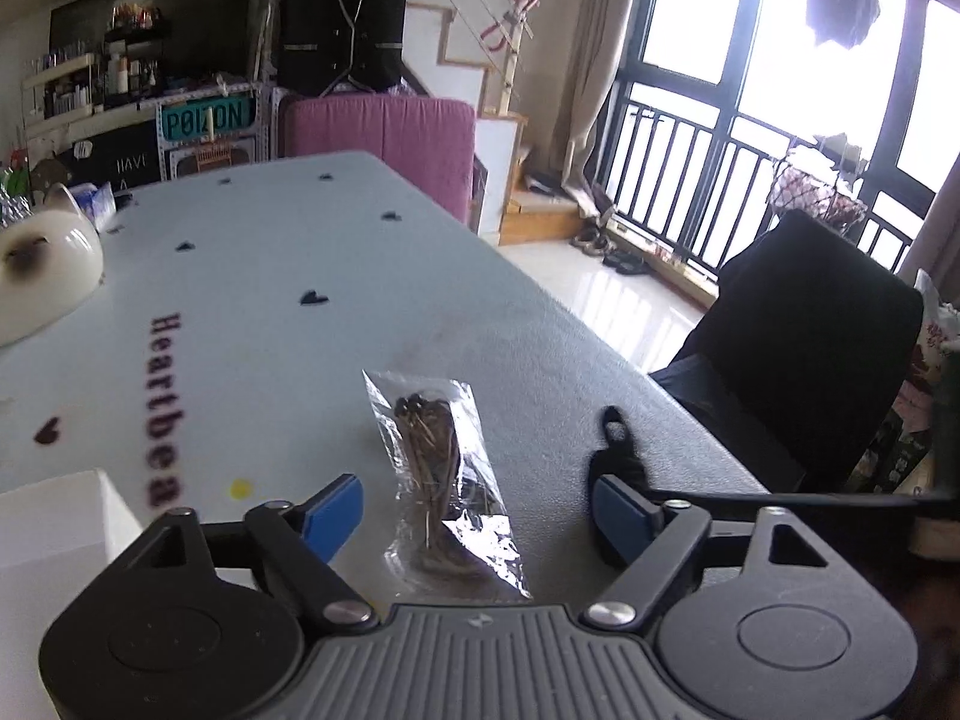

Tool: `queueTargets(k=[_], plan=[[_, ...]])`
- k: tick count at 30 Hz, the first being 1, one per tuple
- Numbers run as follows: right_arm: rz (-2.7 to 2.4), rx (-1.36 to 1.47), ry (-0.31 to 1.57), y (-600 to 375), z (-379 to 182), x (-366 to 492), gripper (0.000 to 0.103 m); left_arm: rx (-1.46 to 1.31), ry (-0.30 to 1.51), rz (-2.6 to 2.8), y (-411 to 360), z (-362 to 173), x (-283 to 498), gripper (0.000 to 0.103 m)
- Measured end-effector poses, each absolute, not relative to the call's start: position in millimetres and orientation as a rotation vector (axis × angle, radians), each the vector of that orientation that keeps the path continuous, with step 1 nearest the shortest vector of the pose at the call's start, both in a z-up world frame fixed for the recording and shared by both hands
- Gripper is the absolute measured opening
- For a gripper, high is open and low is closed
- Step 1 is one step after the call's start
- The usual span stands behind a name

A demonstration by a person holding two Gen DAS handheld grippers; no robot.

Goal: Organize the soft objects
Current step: 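Grasp the second cord bag with the left tool while the right tool grasps the black cloth, then carry the cord bag with the left tool while the right tool carries the black cloth into the tray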

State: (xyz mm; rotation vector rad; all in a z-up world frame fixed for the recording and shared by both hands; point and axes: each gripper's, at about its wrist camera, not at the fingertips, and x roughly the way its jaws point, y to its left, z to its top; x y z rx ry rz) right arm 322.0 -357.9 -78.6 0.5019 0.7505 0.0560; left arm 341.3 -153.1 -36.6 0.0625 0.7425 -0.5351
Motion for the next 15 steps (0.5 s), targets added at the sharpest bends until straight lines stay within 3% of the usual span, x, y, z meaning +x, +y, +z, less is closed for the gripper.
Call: queueTargets(k=[2,6,15], plan=[[0.040,0.491,0.742,-362.9,-78.0,312.8,0.023,0.060,0.765,-0.514,-158.6,-44.7,349.5,0.073],[0.025,0.496,0.734,-371.8,-78.7,296.5,0.023,0.006,0.826,-0.461,-162.8,-62.7,368.9,0.069],[0.034,0.484,0.727,-374.1,-75.6,283.2,0.023,-0.005,0.878,-0.431,-170.5,-74.8,378.2,0.037]])
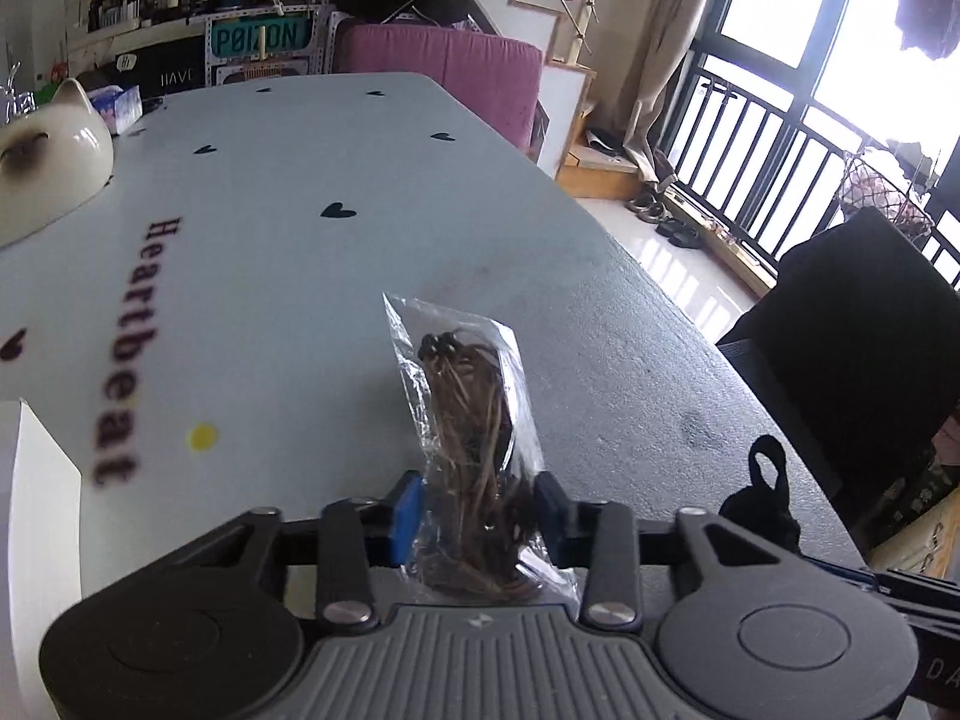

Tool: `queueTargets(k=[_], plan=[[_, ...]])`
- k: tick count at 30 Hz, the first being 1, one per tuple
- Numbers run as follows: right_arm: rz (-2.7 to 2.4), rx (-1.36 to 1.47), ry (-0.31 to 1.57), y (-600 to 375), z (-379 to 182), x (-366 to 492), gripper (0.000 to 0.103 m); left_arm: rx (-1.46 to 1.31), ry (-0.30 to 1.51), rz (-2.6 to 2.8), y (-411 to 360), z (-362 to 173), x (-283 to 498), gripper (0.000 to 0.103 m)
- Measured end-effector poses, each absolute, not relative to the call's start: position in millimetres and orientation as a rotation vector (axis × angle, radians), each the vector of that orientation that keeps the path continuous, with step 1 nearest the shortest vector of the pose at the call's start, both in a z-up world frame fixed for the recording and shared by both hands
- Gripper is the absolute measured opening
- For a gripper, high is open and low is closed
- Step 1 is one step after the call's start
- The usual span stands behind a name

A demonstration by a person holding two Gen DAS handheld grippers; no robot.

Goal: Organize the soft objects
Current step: 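Carry the cord bag with the left tool while the right tool carries the black cloth into the tray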

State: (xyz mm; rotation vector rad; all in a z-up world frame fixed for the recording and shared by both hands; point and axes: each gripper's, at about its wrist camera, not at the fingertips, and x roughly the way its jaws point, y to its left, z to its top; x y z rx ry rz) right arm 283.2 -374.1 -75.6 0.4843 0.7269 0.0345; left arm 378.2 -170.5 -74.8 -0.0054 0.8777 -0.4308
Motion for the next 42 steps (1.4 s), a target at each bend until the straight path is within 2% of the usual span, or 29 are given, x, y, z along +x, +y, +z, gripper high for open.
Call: queueTargets(k=[5,8,26,42], plan=[[0.040,0.458,0.716,-370.2,-72.3,279.3,0.023,-0.018,0.881,-0.457,-166.6,-70.3,370.1,0.023],[0.046,0.450,0.715,-367.1,-70.8,277.1,0.023,-0.028,0.881,-0.477,-163.7,-66.3,360.6,0.021],[0.077,0.407,0.668,-341.6,-44.3,240.3,0.023,-0.135,0.794,-0.528,-122.5,-14.9,282.7,0.020],[0.207,0.390,0.607,-288.1,-5.5,212.5,0.023,-0.175,0.637,-0.458,-18.5,39.4,230.7,0.020]])
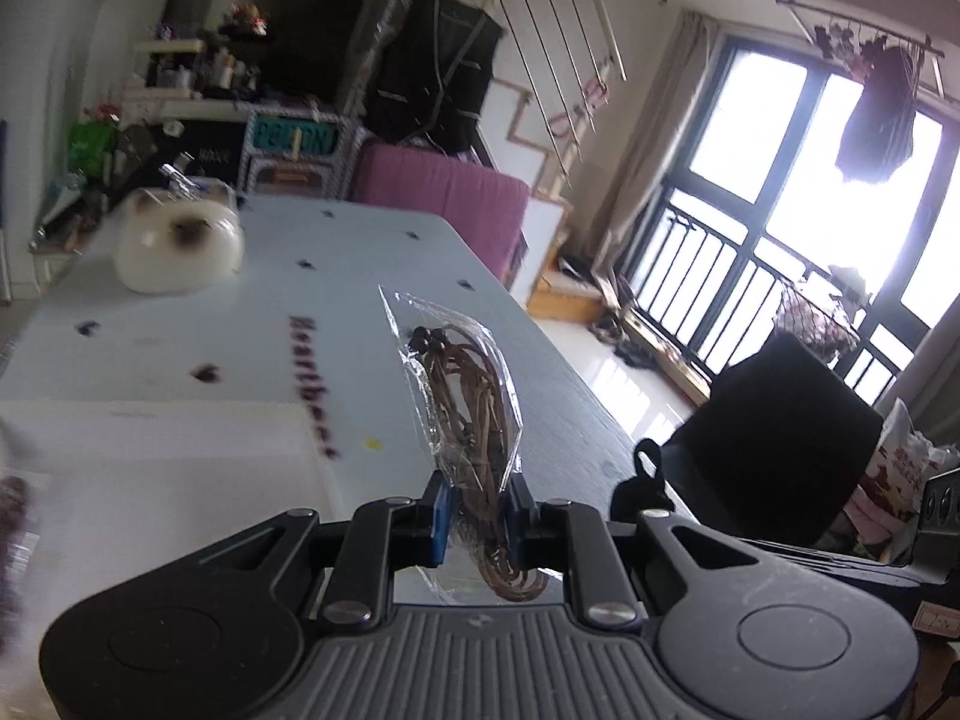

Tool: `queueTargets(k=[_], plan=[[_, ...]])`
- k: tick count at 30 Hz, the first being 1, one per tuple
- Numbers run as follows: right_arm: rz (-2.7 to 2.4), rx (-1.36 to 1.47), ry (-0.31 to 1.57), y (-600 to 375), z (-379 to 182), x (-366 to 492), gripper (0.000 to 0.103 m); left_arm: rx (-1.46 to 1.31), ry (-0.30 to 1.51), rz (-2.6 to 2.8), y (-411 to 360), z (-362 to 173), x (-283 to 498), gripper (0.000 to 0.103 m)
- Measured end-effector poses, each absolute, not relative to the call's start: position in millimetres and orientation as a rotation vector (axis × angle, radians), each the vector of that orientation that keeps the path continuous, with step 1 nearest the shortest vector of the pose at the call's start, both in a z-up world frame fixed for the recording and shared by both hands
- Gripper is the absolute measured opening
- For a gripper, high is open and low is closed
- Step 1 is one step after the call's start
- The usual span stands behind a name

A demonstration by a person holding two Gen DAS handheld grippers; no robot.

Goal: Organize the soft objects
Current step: 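Carry the cord bag with the left tool while the right tool carries the black cloth into the tray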

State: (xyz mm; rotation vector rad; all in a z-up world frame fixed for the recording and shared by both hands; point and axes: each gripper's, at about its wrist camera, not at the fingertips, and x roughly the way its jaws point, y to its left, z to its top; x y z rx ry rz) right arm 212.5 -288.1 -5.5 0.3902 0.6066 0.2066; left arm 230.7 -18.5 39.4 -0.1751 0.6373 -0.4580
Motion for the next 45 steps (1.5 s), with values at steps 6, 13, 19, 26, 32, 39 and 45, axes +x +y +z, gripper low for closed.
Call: queueTargets(k=[6,13,19,26,32,39,45], plan=[[0.258,0.341,0.593,-257.8,9.8,212.0,0.023,-0.148,0.597,-0.392,28.5,51.3,222.0,0.020],[0.314,0.304,0.590,-221.6,20.0,220.0,0.023,-0.073,0.591,-0.301,82.9,46.2,241.9,0.020],[0.353,0.277,0.607,-197.2,21.1,224.7,0.023,-0.040,0.683,-0.235,122.5,8.6,266.4,0.020],[0.377,0.252,0.637,-172.2,17.4,241.0,0.023,-0.003,0.784,-0.260,138.2,-34.4,284.9,0.020],[0.399,0.227,0.672,-152.8,12.8,260.0,0.023,-0.011,0.798,-0.308,136.8,-45.9,287.0,0.021],[0.453,0.241,0.742,-117.3,1.9,298.7,0.023,0.032,0.757,-0.267,135.8,-46.0,284.0,0.051],[0.465,0.195,0.785,-85.5,-15.5,325.9,0.038,0.019,0.670,-0.282,139.2,-24.9,275.9,0.060]])
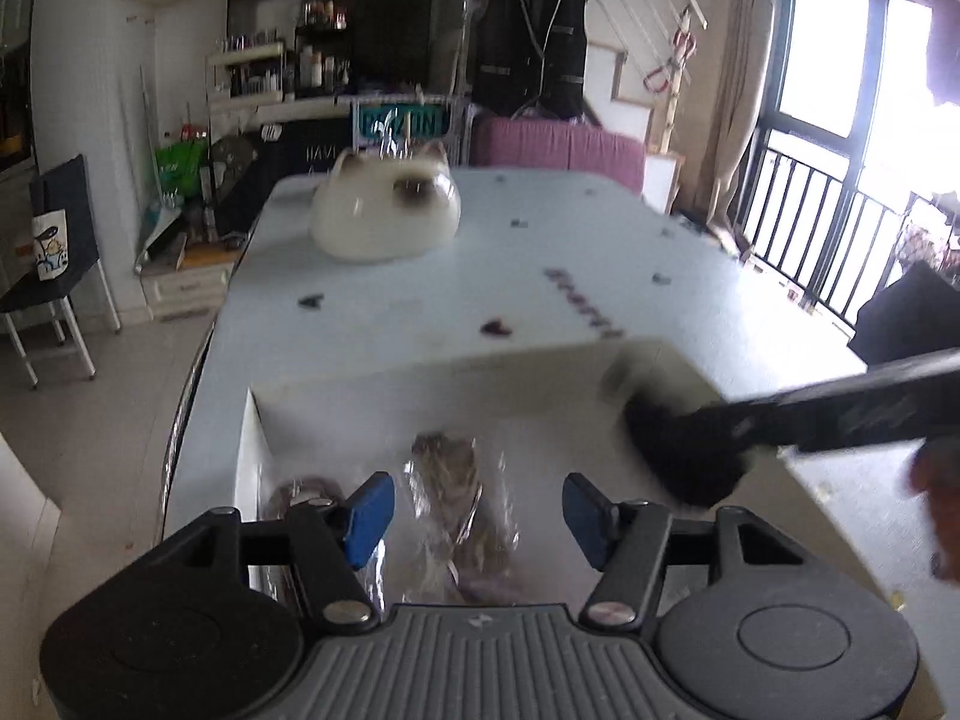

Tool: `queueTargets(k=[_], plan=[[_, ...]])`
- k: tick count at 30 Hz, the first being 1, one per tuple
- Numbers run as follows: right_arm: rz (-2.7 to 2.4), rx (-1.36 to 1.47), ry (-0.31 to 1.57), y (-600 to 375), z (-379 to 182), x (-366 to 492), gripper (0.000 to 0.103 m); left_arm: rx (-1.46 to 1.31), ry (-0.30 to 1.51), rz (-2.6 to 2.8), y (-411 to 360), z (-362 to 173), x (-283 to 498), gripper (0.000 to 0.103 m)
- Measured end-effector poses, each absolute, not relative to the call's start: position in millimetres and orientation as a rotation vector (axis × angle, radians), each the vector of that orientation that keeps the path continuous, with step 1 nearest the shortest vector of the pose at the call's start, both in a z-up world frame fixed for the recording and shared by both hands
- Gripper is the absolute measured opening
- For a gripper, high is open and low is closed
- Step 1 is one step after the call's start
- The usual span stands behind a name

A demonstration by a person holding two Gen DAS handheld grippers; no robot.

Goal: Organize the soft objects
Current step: 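Carry the cord bag with the left tool while the right tool carries the black cloth into the tray, then open the left tool releasing the cord bag in the tray while the right tool releases the black cloth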

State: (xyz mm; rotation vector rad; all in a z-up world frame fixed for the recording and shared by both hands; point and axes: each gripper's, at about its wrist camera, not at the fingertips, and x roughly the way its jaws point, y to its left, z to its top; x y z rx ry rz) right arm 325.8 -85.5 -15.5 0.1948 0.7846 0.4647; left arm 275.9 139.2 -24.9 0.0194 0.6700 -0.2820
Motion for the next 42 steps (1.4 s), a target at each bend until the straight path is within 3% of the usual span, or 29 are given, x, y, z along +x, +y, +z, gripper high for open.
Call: queueTargets(k=[1,2,5,7,9,13,21,24,28,32,38,40,42], plan=[[0.464,0.195,0.788,-82.7,-18.8,328.1,0.049,0.015,0.658,-0.284,139.0,-21.9,275.7,0.048],[0.462,0.192,0.789,-79.7,-22.5,330.8,0.053,0.017,0.656,-0.288,138.0,-20.3,276.1,0.035],[0.449,0.200,0.781,-79.4,-27.7,332.6,0.050,0.012,0.682,-0.313,132.6,-21.8,281.7,0.013],[0.447,0.220,0.783,-83.9,-29.4,331.6,0.021,0.031,0.714,-0.318,127.1,-28.8,285.6,0.013],[0.439,0.226,0.800,-87.4,-31.6,332.4,0.014,0.057,0.755,-0.300,123.2,-38.2,288.9,0.012],[0.442,0.193,0.828,-88.5,-36.5,330.4,0.012,0.044,0.833,-0.281,123.7,-55.5,294.6,0.006],[0.448,0.178,0.841,-85.1,-42.8,326.0,0.013,0.004,0.809,-0.289,125.9,-48.9,285.0,0.007],[0.444,0.171,0.814,-87.3,-35.0,320.1,0.015,-0.023,0.777,-0.289,126.6,-35.4,278.1,0.014],[0.440,0.179,0.790,-92.0,-25.5,310.5,0.018,-0.038,0.751,-0.283,124.3,-19.3,267.3,0.032],[0.441,0.164,0.755,-94.9,-14.6,296.2,0.023,-0.050,0.719,-0.261,121.9,-6.5,251.9,0.062],[0.426,0.143,0.693,-103.3,2.6,271.0,0.035,-0.071,0.678,-0.244,120.9,8.8,226.6,0.078],[0.416,0.132,0.673,-106.0,7.7,261.7,0.047,-0.067,0.667,-0.235,120.0,12.5,217.8,0.080],[0.408,0.120,0.656,-108.2,11.5,252.8,0.051,-0.068,0.659,-0.224,119.8,16.3,208.8,0.083]])
